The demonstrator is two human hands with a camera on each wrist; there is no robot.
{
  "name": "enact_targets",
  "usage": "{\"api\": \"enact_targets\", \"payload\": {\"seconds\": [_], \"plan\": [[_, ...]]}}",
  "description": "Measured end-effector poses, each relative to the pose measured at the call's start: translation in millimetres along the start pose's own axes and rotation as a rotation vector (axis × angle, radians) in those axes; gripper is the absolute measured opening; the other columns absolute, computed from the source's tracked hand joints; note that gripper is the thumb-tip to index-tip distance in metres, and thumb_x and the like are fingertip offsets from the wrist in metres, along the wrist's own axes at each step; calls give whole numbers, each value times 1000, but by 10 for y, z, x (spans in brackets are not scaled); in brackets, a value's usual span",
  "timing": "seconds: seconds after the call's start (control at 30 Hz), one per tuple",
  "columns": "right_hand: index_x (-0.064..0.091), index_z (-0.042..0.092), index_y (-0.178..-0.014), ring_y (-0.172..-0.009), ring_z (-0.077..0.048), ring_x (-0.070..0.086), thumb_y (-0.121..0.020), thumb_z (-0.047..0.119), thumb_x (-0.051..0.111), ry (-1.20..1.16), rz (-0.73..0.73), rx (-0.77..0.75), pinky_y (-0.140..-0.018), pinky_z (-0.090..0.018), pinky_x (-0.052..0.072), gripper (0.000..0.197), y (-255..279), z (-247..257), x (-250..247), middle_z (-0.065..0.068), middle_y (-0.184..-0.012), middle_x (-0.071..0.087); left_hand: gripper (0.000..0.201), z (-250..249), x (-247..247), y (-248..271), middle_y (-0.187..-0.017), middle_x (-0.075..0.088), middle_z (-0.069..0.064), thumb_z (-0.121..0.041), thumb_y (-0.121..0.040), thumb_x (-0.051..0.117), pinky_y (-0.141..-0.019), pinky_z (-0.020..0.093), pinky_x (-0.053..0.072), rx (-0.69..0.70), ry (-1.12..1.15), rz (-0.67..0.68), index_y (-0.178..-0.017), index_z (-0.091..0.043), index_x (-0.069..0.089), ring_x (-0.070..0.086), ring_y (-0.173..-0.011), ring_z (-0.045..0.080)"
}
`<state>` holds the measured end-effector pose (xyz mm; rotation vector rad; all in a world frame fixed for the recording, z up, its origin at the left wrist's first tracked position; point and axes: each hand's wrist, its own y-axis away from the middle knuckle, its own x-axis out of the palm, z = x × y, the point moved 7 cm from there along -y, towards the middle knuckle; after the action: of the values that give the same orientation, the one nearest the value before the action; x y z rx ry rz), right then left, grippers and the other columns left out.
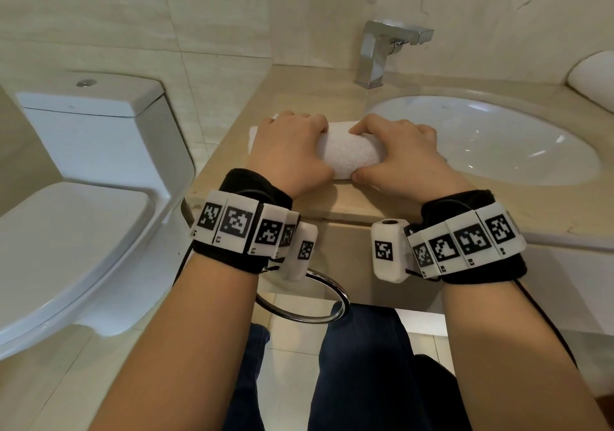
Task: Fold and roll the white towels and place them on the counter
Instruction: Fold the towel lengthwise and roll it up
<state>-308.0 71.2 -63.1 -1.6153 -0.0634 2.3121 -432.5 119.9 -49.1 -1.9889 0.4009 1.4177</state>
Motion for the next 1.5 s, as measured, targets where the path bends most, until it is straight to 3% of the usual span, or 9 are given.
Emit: {"api": "enact_targets", "payload": {"seconds": [0.27, 0.43, 0.73, 0.97, 1.03, 1.13, 1.27, 1.4, 1.5], "plan": [[53, 36, -107, -101, -27, 51, -66, 39, 65, -62, 41, 27, -88, -39, 44, 44, 19, 19, -85, 2, -103, 59, 35, -38, -32, 40, -102, 57, 5, -29, -82, 55, -78, 31, 36, -83, 165, 88, -114, -17, 56, 50, -96, 21], [58, 32, -99, -92, -24, 52, -67, 29, 65, -85, 67, 41, -73, -32, 40, 33, 7, 44, -104, 1, -98, 60, 25, -41, -18, 9, -92, 59, 4, -25, -82, 49, -62, 27, 36, -120, 224, 140, -103, -15, 58, 54, -87, 24], [62, 22, -74, -87, -20, 56, -49, 34, 55, -217, 74, 74, -78, -40, 48, 29, -44, 64, -134, 4, -83, 62, 17, -63, -22, -100, -66, 51, 3, -18, -75, 46, -54, 28, 26, -172, 288, 226, -59, -15, 49, 47, -63, 19], [64, 24, -106, -97, -18, 54, -70, 33, 43, -171, -197, -108, -86, -31, 40, 42, 168, 211, -141, 3, -101, 64, 20, -44, -9, -147, -73, 56, 4, -20, -77, 45, -57, 29, 30, -151, 224, 211, -63, -13, 56, 51, -73, 25], [64, 25, -107, -99, -20, 56, -72, 35, 40, -162, -206, -89, -86, -31, 41, 43, 121, 196, -128, 1, -103, 67, 27, -67, -33, -122, -95, 64, 3, -25, -80, 44, -77, 32, 37, -134, 141, 149, -87, -19, 69, 54, -93, 24], [65, 27, -108, -102, -23, 57, -74, 37, 34, -101, -171, -75, -92, -34, 40, 47, 24, 198, -104, -1, -103, 69, 37, -108, -168, -29, -125, 56, -2, -31, -84, 46, -99, 36, 29, -60, 48, -65, -118, -27, 61, 43, -119, 20], [63, 27, -111, -105, -21, 52, -73, 34, 26, 9, -124, -67, -110, -39, 21, 53, -35, 215, -67, -3, -101, 67, 30, -28, -297, 125, -117, 61, -2, -28, -88, 51, -88, 27, 37, 11, 101, -244, -113, -22, 65, 53, -108, 17], [57, 27, -121, -121, -20, 43, -85, 24, 33, 19, -89, -43, -116, -45, 7, 43, -45, 177, -47, -1, -115, 62, 27, 3, -210, 192, -87, 65, -1, -25, -91, 43, -63, 21, 32, 22, 75, -207, -98, -19, 69, 58, -83, 16], [57, 24, -123, -121, -20, 44, -90, 18, 44, -1, -221, -79, -112, -39, 17, 36, 23, 170, -145, 0, -119, 60, 32, 36, -124, 143, -95, 67, 4, -25, -94, 40, -73, 28, 44, 11, 80, -159, -102, -13, 68, 60, -88, 20]]}}
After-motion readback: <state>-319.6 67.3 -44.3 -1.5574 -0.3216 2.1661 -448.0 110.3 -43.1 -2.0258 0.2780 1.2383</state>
